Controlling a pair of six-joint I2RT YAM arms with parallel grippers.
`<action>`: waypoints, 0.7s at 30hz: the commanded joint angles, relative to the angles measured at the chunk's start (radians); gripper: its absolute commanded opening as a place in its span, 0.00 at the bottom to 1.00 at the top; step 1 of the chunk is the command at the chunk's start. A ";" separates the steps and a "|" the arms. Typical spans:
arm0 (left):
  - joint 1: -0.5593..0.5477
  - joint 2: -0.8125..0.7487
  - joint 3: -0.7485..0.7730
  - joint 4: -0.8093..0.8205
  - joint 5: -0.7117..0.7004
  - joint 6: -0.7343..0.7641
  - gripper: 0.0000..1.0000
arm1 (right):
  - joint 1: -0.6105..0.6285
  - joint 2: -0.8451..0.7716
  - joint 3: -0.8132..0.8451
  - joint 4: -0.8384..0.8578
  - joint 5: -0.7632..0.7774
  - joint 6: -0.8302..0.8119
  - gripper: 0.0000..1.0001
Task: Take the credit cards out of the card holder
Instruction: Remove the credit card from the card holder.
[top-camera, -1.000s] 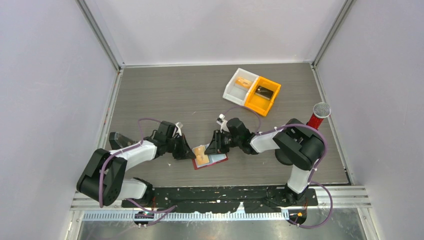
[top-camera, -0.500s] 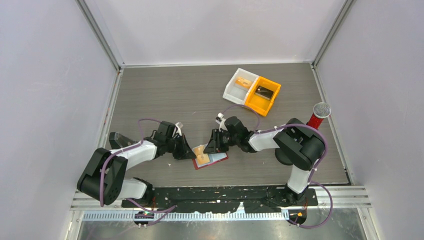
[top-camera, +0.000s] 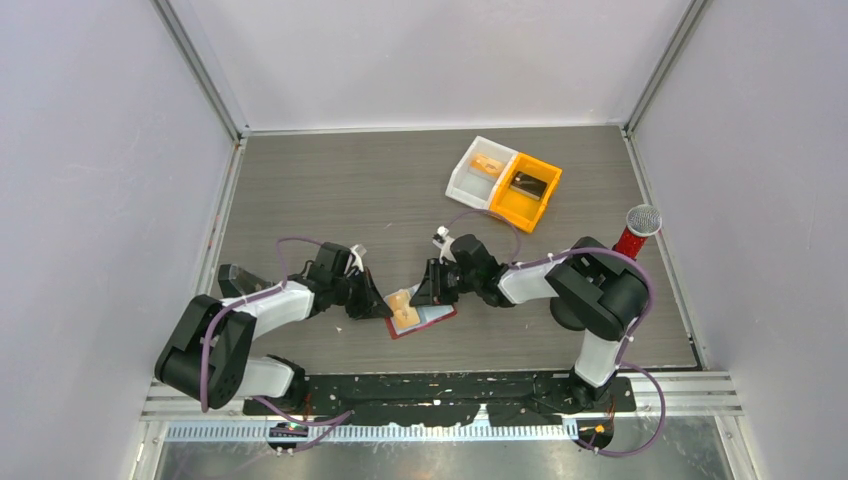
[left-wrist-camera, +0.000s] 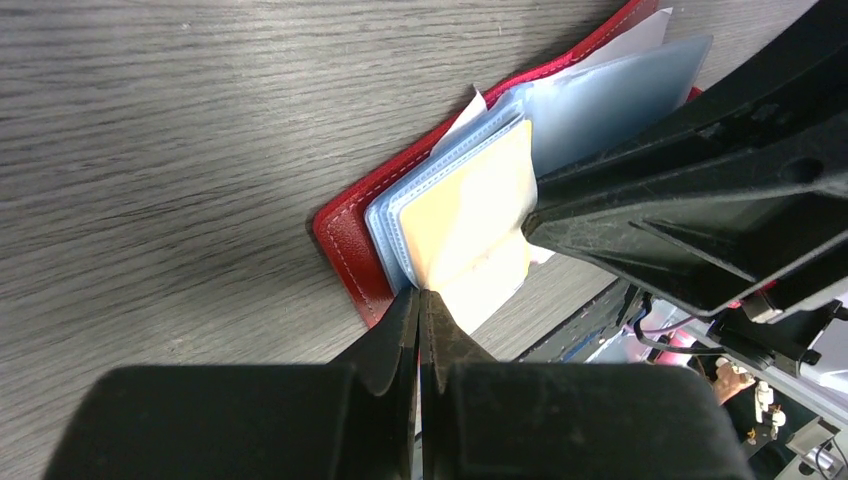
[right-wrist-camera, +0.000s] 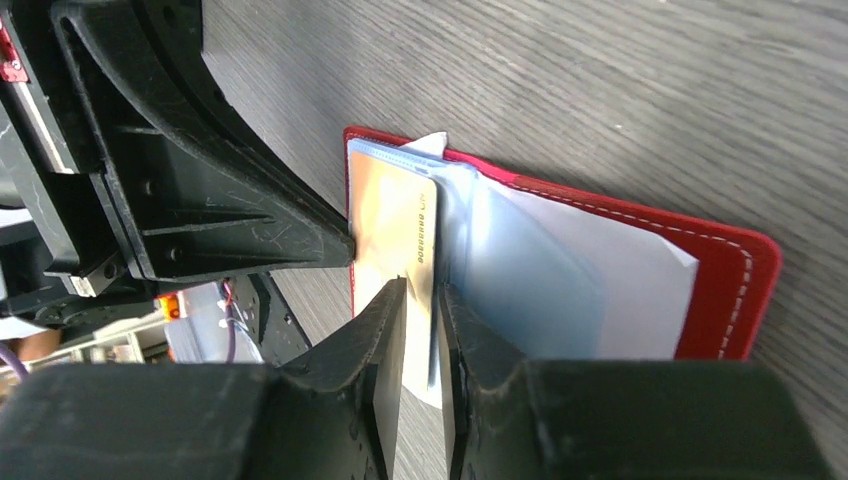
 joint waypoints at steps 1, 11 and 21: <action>-0.007 0.036 -0.036 -0.019 -0.074 0.022 0.02 | 0.013 0.037 -0.030 0.258 -0.106 0.101 0.19; -0.007 0.026 -0.026 -0.048 -0.091 0.031 0.13 | -0.018 0.008 -0.077 0.356 -0.139 0.147 0.05; -0.007 0.028 -0.020 -0.067 -0.103 0.041 0.13 | -0.044 -0.022 -0.089 0.280 -0.117 0.100 0.05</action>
